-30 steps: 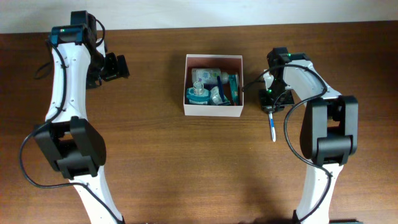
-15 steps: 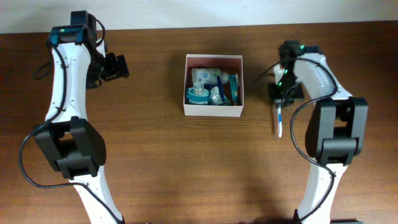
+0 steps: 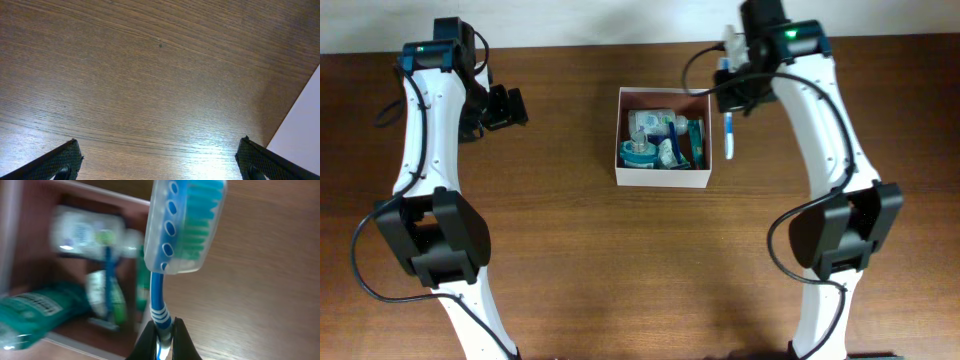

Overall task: Pack container
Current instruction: 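Carry the toothbrush left and lower it into the pink box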

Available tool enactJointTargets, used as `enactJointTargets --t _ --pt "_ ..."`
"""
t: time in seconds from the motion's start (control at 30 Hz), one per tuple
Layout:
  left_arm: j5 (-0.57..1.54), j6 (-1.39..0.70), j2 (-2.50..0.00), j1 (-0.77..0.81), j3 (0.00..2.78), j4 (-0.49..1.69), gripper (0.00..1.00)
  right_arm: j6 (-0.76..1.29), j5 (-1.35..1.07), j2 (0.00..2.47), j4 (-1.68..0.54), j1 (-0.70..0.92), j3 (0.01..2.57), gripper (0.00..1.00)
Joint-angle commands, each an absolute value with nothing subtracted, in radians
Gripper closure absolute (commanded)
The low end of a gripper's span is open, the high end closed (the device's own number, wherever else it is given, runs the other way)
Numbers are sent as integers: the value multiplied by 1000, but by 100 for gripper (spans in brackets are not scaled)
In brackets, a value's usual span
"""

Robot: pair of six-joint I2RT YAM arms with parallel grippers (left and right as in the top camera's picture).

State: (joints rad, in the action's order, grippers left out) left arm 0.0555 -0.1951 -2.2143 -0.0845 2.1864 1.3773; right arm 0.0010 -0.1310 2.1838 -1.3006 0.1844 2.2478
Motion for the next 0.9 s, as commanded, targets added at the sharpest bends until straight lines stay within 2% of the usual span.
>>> enactJointTargets --t 0.0,0.43,0.87 --pt "63 -194 -2186 -86 2199 1377 0 5 -158 2165 -1292 225 2259 96" --pt "63 -194 -2186 -86 2199 1377 1 5 -159 2167 -1142 289 2151 96" --pt "63 -194 -2186 -86 2199 1377 1 5 -159 2168 -1114 289 2027 96"
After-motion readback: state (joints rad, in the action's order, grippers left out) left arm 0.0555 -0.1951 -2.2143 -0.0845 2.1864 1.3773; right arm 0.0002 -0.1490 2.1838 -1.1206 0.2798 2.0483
